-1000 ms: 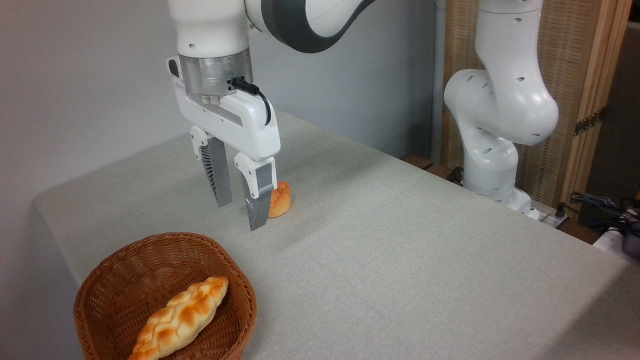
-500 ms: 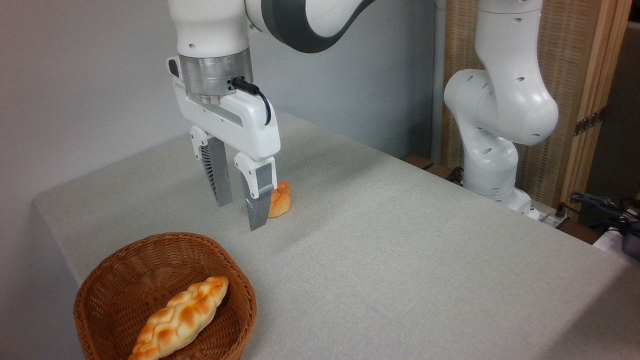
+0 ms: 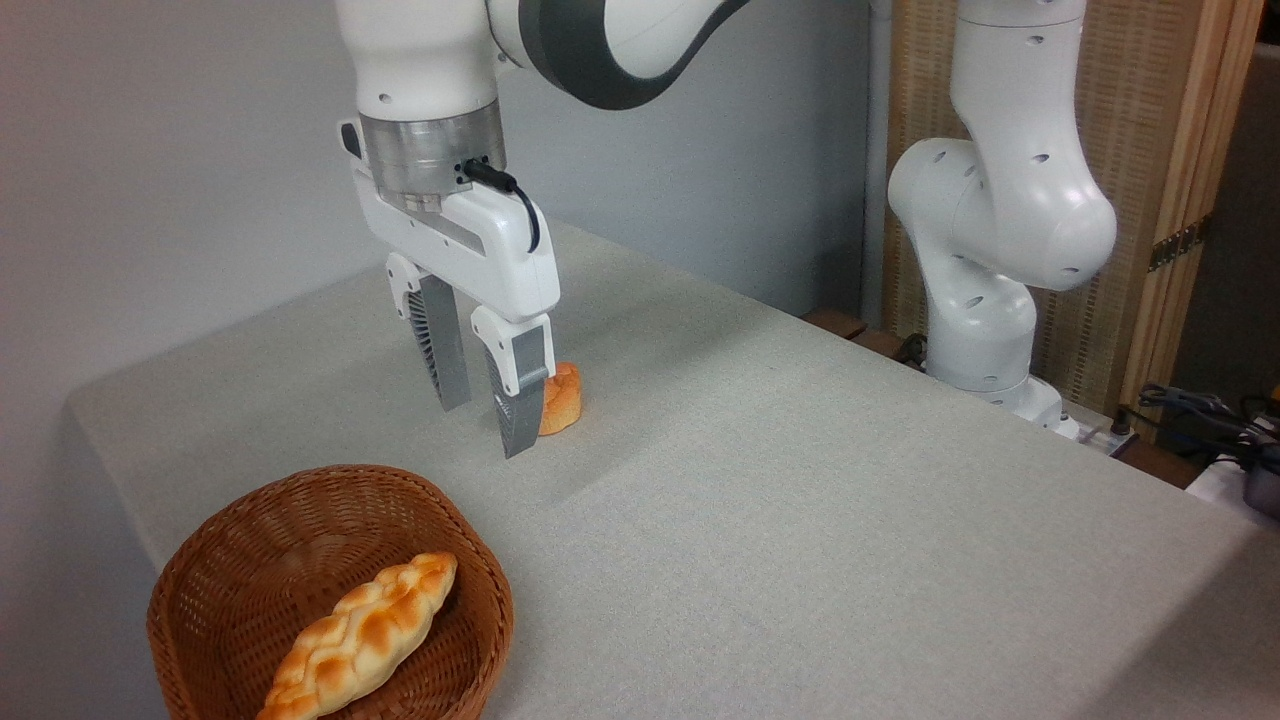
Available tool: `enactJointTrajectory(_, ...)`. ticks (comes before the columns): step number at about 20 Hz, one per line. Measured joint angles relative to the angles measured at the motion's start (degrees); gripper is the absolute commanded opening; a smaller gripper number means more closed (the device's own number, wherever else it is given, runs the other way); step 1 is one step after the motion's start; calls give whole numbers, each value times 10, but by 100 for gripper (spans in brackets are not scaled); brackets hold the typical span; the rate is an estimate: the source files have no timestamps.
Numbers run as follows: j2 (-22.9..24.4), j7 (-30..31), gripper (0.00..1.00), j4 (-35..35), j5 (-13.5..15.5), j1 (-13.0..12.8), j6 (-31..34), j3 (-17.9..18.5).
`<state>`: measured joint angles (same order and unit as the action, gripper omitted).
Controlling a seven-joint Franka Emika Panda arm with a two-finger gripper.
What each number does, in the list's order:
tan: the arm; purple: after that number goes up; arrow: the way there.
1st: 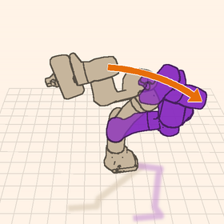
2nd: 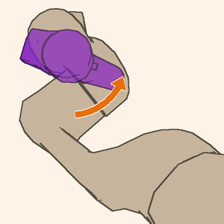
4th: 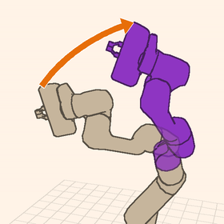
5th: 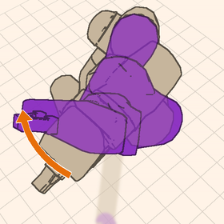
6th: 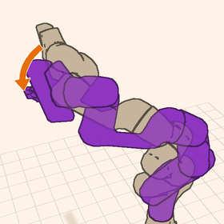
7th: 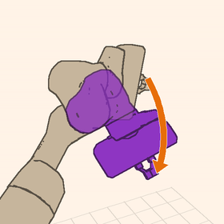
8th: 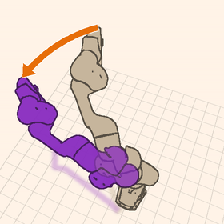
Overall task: Put bread into the basket
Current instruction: 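Lower the gripper over the small bread roll and close on it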
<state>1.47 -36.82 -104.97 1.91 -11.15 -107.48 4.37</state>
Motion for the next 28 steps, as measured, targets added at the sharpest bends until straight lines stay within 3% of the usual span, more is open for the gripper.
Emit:
enactJointTrajectory(8, 16, 0, 100, -57, 0, -25, -1, -4)
enactJointTrajectory(15, 24, 0, 100, -113, 18, -58, -27, -4)
enactJointTrajectory(21, 23, 0, 100, -130, 94, -85, -42, -4)
enactJointTrajectory(28, -4, 10, 100, -141, 104, -120, -25, -8)
